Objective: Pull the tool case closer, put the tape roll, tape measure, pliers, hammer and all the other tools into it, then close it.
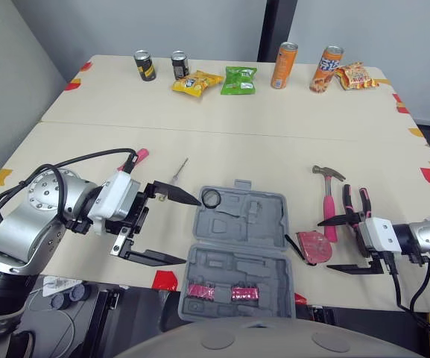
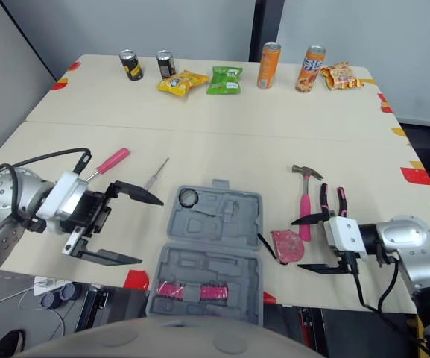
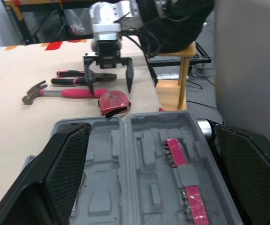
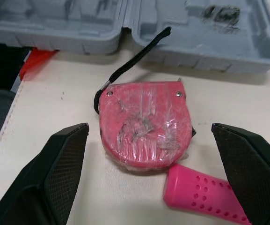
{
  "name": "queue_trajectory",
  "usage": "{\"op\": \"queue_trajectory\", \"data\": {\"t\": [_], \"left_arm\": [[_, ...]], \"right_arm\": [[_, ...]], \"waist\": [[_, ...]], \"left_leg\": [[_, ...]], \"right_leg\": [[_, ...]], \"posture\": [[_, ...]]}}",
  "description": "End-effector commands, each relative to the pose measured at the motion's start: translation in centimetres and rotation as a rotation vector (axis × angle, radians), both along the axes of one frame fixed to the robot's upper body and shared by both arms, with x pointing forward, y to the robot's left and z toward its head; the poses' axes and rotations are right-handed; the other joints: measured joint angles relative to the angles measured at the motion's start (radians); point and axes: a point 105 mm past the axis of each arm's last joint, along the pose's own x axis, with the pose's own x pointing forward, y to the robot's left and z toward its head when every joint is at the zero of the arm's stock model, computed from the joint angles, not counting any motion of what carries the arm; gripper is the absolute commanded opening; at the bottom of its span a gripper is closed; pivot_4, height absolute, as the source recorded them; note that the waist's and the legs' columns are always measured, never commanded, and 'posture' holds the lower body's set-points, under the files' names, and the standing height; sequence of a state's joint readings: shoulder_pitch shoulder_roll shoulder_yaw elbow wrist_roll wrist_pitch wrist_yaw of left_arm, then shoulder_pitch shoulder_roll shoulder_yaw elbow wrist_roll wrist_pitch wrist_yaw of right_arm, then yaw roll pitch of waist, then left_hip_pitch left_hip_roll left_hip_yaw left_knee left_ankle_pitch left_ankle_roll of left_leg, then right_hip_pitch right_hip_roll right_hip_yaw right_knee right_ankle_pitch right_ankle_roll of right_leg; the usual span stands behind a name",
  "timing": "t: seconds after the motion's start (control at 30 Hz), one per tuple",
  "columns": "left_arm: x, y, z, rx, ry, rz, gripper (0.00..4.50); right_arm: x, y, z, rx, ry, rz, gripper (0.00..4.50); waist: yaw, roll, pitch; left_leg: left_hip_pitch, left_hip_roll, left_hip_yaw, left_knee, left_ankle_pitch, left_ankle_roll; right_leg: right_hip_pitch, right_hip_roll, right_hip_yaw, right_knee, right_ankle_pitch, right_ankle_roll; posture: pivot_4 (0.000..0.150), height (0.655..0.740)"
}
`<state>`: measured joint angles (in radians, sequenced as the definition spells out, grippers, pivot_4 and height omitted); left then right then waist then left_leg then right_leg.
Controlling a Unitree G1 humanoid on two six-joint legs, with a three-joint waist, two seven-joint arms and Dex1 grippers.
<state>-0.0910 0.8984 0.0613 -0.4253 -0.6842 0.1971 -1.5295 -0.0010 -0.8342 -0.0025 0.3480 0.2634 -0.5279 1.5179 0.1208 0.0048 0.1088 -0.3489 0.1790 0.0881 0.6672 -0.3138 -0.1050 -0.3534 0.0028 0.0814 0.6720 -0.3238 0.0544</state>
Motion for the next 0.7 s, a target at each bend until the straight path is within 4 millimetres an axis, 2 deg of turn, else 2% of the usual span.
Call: {"op": "queue_trajectory", "data": {"t": [0.03, 0.2, 0.7], "left_arm": [[-0.1, 1.2, -0.1, 0.052, -0.055, -0.024, 4.5], [0.2, 1.5, -0.1, 0.056, -0.071, -0.016, 4.5], [0.1, 1.3, 0.2, 0.036, -0.077, -0.016, 4.5]], "right_arm": [[0.1, 0.1, 0.0, -0.023, -0.01, 0.044, 4.45], [0.1, 0.3, -0.7, -0.058, -0.002, 0.082, 4.45], [0.6, 0.9, -2.1, 0.026, 0.023, 0.033, 4.45]], "waist": [[0.0, 0.0, 0.0], [-0.003, 0.0, 0.0], [-0.014, 0.0, 0.0]], "left_leg": [[0.0, 0.0, 0.0, 0.0, 0.0, 0.0], [0.001, 0.0, 0.0, 0.002, 0.001, 0.002], [0.003, -0.001, 0.001, 0.002, 0.003, 0.004]], "right_leg": [[0.0, 0.0, 0.0, 0.0, 0.0, 0.0], [0.0, -0.002, 0.0, -0.001, 0.001, 0.001], [0.003, -0.004, -0.001, -0.001, 0.001, 0.0]], "posture": [[0.15, 0.74], [0.15, 0.74], [0.15, 0.74]]}}
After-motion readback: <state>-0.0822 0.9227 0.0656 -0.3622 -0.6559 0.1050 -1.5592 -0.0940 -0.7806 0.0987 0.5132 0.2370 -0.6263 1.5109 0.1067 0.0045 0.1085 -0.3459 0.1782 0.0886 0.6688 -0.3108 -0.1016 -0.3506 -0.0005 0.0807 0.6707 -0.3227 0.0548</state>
